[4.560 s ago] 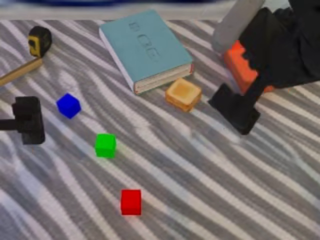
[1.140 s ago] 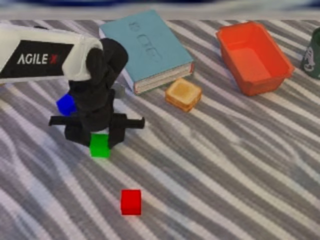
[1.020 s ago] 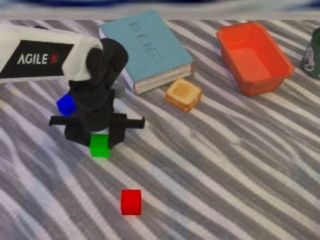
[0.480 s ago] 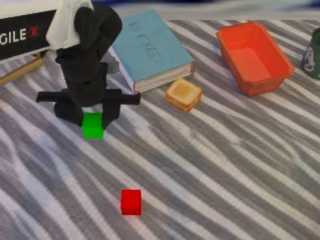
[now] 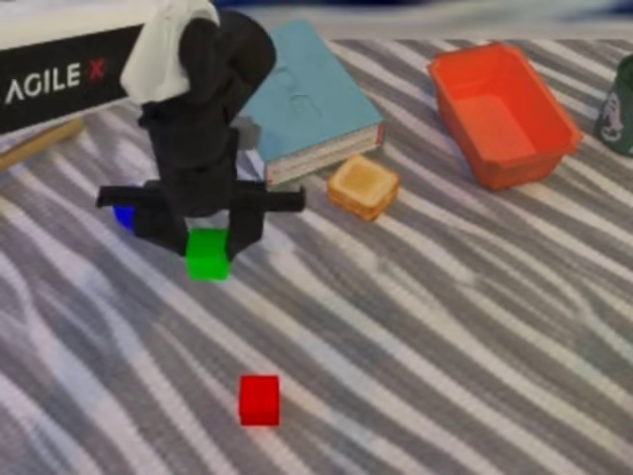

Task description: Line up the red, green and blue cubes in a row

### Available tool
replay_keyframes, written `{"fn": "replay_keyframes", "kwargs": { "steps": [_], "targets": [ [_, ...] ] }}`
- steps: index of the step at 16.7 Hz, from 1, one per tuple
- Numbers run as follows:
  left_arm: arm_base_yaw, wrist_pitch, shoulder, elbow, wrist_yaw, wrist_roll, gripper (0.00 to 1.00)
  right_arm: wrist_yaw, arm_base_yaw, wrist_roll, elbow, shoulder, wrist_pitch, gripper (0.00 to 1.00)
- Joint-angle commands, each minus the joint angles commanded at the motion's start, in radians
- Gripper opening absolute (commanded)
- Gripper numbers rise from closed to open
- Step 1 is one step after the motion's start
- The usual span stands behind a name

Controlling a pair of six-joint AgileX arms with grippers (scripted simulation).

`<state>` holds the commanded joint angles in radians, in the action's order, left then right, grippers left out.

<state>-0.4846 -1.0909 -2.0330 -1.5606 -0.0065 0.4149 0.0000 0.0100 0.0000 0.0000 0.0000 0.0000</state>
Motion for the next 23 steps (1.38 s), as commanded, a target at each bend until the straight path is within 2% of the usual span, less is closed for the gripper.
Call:
{"fn": "replay_keyframes", "kwargs": {
  "steps": [6,9,16,23],
  "targets": [
    [-0.289,-0.050,0.006,-0.031,-0.004,0.352,0.00,0.000,0.000,0.000,0.000,0.000,0.000,1.00],
    [-0.398,-0.062,0.022,-0.039,-0.006,0.466,0.00,0.000,0.000,0.000,0.000,0.000,0.000,1.00],
    [-0.417,-0.044,0.021,-0.022,-0.006,0.485,0.00,0.000,0.000,0.000,0.000,0.000,0.000,1.00],
    [-0.421,0.181,-0.039,0.134,-0.006,0.489,0.00,0.000,0.000,0.000,0.000,0.000,0.000,1.00]
  ]
}}
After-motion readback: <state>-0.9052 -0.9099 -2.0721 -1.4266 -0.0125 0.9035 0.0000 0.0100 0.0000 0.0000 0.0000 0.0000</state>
